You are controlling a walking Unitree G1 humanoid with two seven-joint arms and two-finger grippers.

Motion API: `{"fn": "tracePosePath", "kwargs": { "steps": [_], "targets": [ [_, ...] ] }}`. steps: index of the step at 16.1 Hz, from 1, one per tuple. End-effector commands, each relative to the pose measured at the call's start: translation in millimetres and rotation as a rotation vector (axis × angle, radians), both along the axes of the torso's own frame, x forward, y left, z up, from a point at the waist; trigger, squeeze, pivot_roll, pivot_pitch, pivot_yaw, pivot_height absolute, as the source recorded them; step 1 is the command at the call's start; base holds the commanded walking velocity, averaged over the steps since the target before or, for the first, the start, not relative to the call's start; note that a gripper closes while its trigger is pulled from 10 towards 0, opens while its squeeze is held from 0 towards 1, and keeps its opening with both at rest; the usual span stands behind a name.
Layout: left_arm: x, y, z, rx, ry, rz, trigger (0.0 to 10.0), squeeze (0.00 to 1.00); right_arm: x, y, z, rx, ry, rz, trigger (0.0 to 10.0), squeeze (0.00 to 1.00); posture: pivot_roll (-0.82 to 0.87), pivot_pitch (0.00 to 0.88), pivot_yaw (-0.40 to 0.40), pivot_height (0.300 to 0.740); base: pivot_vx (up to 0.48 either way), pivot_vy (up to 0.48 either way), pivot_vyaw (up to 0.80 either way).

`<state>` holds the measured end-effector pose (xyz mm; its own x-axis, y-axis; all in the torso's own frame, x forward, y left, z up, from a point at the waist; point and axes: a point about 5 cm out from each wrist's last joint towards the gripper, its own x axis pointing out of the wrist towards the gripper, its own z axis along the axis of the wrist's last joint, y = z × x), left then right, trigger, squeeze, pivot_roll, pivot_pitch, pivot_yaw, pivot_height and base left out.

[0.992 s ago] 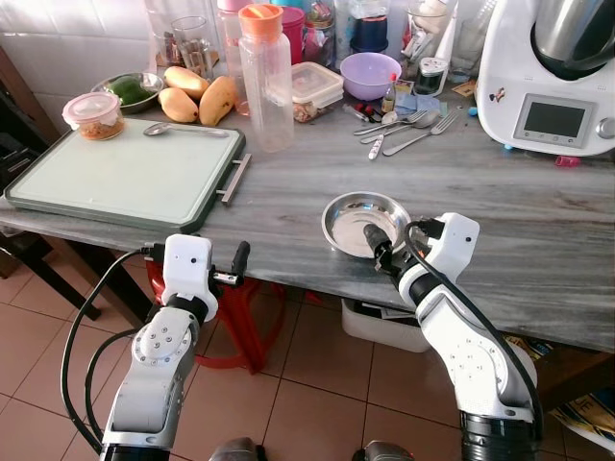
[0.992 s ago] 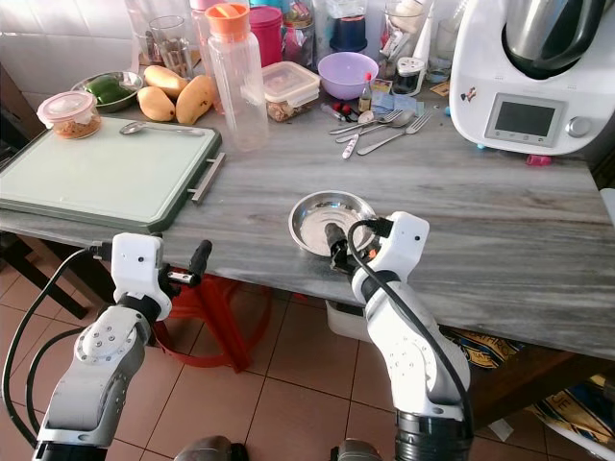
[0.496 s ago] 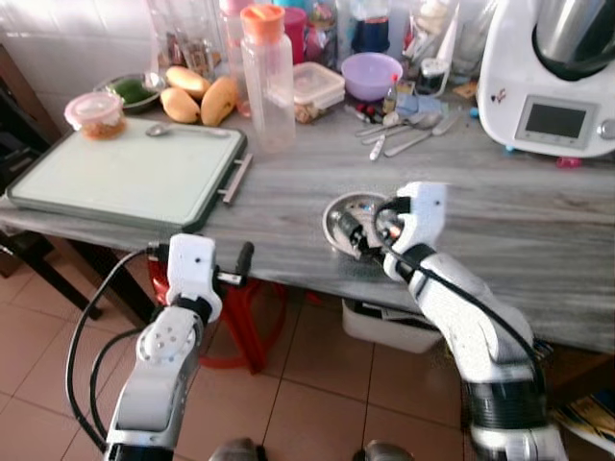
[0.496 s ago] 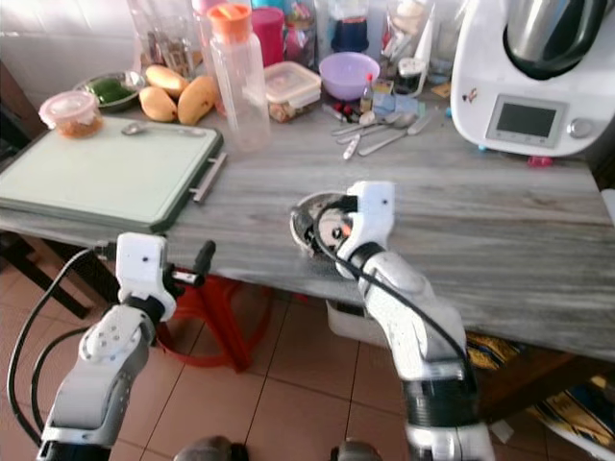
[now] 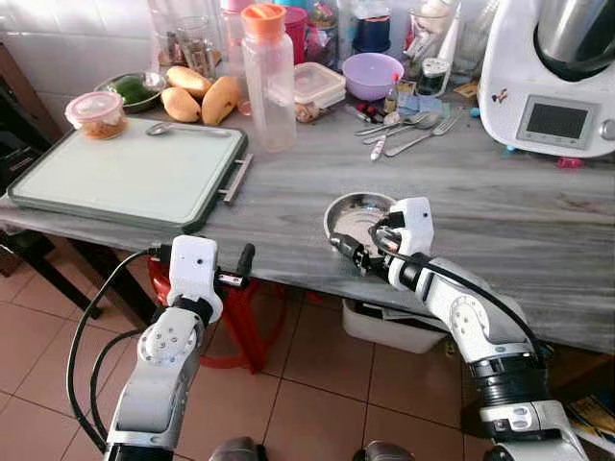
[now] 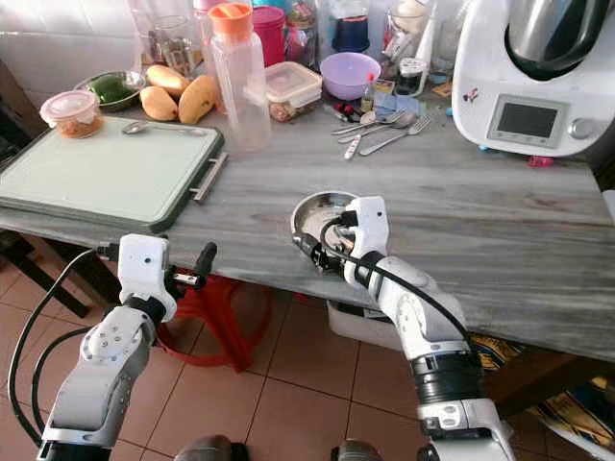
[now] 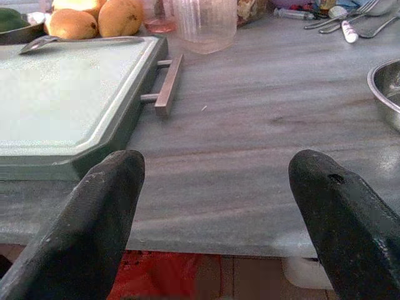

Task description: Setting the table

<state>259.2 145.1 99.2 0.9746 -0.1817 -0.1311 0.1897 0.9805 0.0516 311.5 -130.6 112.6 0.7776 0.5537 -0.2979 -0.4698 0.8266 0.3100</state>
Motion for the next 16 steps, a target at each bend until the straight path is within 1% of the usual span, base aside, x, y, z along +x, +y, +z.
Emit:
{"fn": "tracePosePath", "kwargs": {
  "steps": [1, 3, 5, 7, 11, 16],
  "targets": [
    [-0.8, 2.6, 1, 0.012, 0.000, 0.005, 10.0, 0.00, 0.1, 3.3, 1, 0.004, 0.002, 0.031, 10.0, 0.00, -0.02, 0.021, 0.046, 0.740, 0.000, 0.000, 0.00],
    [-0.6, 2.6, 1, 0.012, 0.001, 0.004, 10.0, 0.00, -1.8, 4.0, 1, 0.014, 0.009, 0.039, 10.0, 0.00, -0.02, 0.021, 0.047, 0.740, 0.000, 0.000, 0.00],
    [-0.2, 2.9, 1, 0.013, 0.001, 0.006, 10.0, 0.00, -3.8, 5.7, 4, 0.050, 0.027, 0.046, 10.0, 0.00, -0.02, 0.018, 0.048, 0.740, 0.000, 0.000, 0.00],
    [0.4, 2.9, 2, 0.012, 0.000, 0.005, 10.0, 0.00, -5.8, 7.4, 4, 0.054, 0.037, 0.057, 10.0, 0.00, -0.02, 0.018, 0.048, 0.740, 0.000, 0.000, 0.00],
    [0.9, 2.3, 2, 0.011, -0.001, 0.004, 10.0, 0.00, -10.3, 12.5, 7, 0.094, 0.059, 0.070, 10.0, 0.00, -0.02, 0.016, 0.050, 0.740, 0.000, 0.000, 0.00],
    [1.8, 1.5, 2, 0.010, -0.002, 0.001, 10.0, 0.00, -15.5, 18.8, 12, 0.139, 0.066, 0.093, 10.0, 0.00, -0.02, 0.015, 0.053, 0.740, 0.000, 0.000, 0.00]
  ]
}}
